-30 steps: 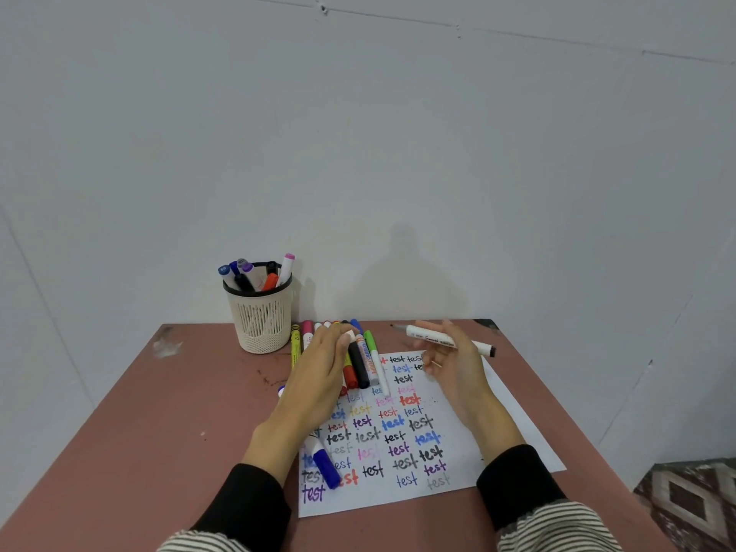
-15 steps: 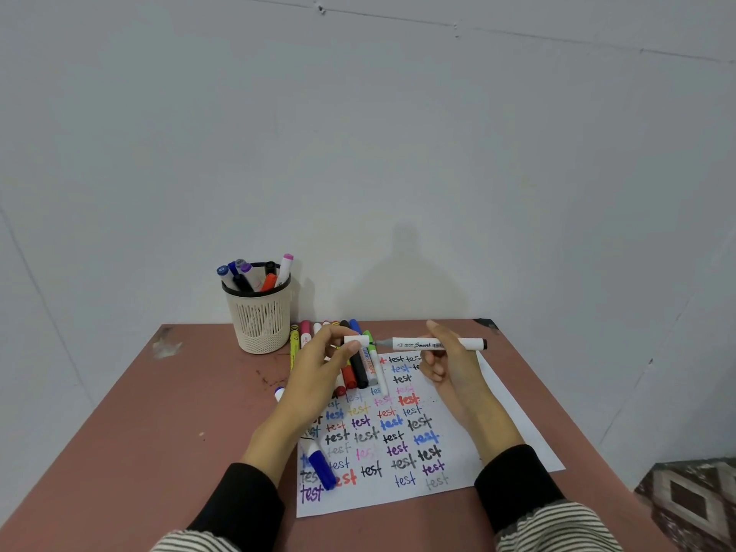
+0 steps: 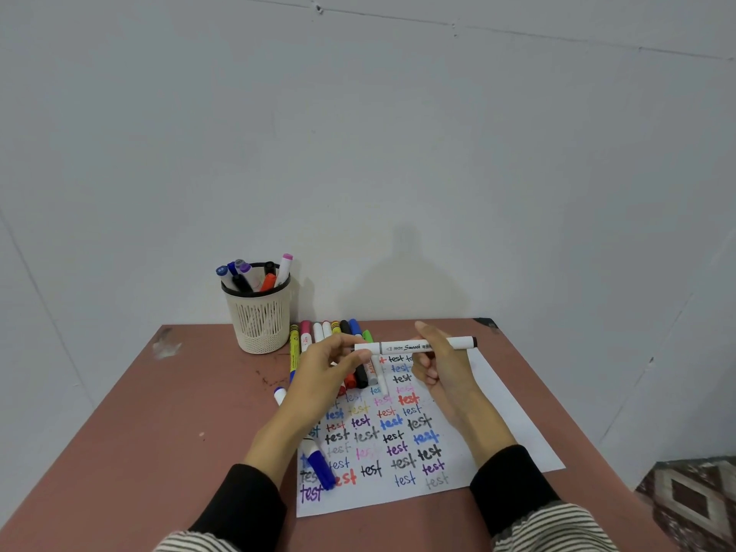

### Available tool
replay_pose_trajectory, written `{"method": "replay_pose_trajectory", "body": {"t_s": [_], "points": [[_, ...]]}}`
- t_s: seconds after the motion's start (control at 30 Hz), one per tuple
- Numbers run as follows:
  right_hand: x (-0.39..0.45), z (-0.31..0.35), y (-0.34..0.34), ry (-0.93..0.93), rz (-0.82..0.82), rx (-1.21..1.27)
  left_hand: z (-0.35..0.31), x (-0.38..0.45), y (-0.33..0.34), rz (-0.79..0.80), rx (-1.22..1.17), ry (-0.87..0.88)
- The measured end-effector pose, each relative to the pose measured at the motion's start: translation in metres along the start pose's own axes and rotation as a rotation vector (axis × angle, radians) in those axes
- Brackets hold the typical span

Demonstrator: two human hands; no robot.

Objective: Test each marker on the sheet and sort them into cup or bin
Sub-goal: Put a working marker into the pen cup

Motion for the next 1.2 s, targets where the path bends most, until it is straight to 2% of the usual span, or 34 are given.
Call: {"method": "replay_pose_trajectory", "body": {"t_s": [0.27, 0.4, 0.93, 1.2], "points": [[-0.006, 0.004, 0.012, -0.023, -0.055, 0.001, -0.009, -0.005, -0.006, -0.013, -0.019, 0.015], [-0.008, 0.005, 0.020, -0.059, -0.047, -0.021, -0.015, -0.006, -0.014, 0.003, -0.075, 0.024], [-0.011, 0.000, 0.028, -0.129, -0.029, -0.040, -0.012, -0.006, -0.022, 0.029, -0.046, -0.001], [-0.013, 0.001, 0.031, -0.115, -0.037, -0.054, -0.011, -0.006, -0.020, 0.031, -0.106, -0.021]]}}
Point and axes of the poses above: each hand's wrist, its own x-axis towards the middle knuckle, its own y-axis out of the palm, z = x × y, the point moved 1 cm from there along x, towards the middle knuckle, and after that the axes turned 12 degrees about -y, right-handed, at the moved point
